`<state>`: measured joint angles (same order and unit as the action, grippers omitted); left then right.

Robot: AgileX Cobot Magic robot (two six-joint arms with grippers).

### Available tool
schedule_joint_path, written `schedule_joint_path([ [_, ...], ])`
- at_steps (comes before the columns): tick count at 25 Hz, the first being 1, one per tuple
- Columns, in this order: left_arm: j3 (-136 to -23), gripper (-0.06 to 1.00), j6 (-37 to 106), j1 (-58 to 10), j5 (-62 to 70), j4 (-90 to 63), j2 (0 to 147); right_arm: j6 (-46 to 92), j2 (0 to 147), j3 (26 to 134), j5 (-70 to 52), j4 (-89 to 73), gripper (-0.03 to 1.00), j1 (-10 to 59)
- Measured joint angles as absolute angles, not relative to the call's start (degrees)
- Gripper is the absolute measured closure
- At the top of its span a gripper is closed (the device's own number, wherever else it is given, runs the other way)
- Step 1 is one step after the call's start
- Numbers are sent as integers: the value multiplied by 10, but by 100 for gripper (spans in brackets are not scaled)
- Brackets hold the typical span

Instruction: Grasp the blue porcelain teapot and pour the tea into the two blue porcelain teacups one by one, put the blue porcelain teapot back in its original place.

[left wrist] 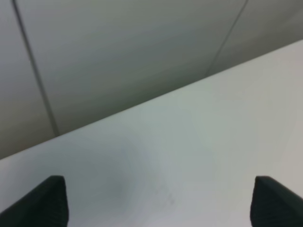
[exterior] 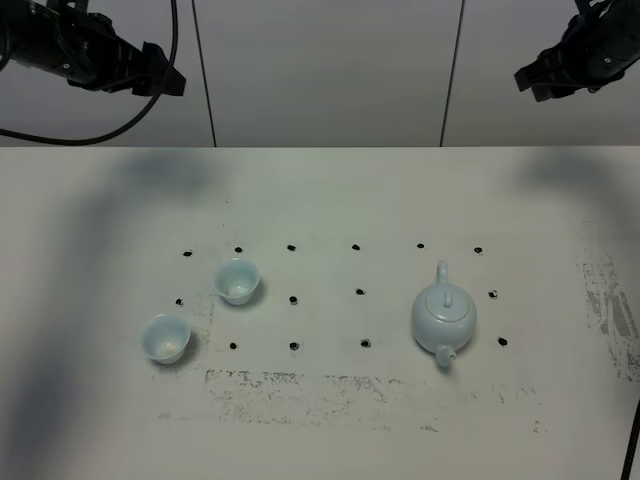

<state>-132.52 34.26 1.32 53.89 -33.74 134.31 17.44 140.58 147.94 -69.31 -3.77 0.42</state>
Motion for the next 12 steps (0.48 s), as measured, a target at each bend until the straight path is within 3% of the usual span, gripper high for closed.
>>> schedule_joint_path([
  [7, -1133, 32, 251, 12, 521, -140, 1172, 130, 1333, 1314, -701, 70, 57, 4],
  [12, -931, 45, 237, 24, 448, -117, 997, 105, 1253, 1243, -701, 83, 58, 4],
])
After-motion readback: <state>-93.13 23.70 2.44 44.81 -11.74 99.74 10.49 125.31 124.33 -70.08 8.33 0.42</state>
